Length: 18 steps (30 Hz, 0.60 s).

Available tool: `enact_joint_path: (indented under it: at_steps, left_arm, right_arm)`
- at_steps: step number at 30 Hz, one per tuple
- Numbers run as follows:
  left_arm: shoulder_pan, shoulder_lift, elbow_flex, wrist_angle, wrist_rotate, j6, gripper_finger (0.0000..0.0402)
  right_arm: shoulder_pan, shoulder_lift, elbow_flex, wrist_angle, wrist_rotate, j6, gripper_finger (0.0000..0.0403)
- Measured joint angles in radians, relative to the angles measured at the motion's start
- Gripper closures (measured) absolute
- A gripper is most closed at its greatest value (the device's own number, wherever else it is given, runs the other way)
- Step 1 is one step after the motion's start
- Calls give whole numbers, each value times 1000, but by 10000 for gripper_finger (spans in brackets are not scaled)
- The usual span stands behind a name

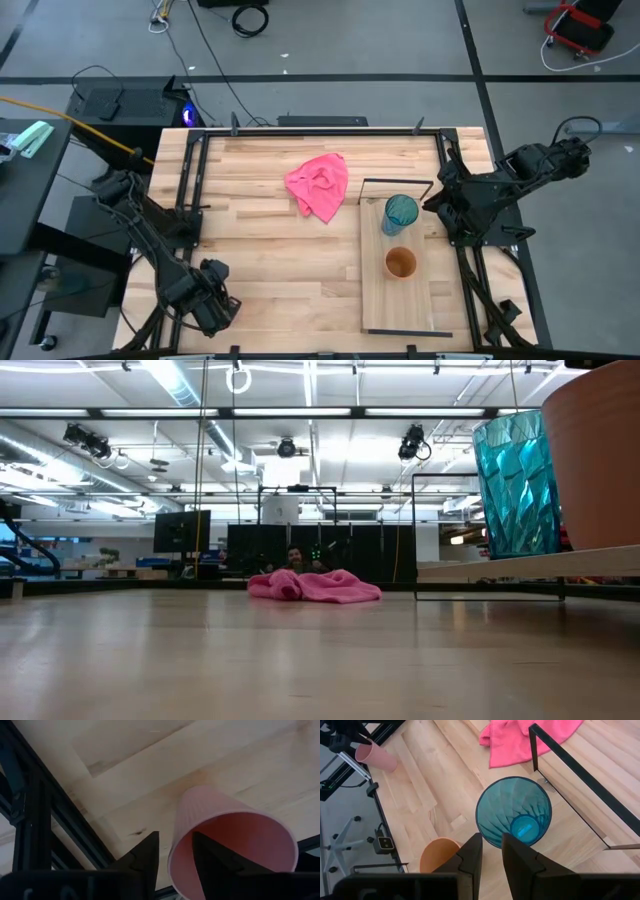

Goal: Stack small to large cups/mugs on shelf
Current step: Put the pink cup on the shelf

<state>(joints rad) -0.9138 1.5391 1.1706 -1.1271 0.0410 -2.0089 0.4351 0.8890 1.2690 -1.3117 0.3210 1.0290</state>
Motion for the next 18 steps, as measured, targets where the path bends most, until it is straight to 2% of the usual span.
enact_joint_path:
  at_steps: [8, 18]
  left_arm:
    - [2, 4, 0, -5, -1, -10, 309]
    - [14, 43, 1, -7, -3, -22, 371]
  right_arm:
    - [0, 0, 0, 0, 0, 0, 323]
    - [0, 0, 0, 0, 0, -2, 323]
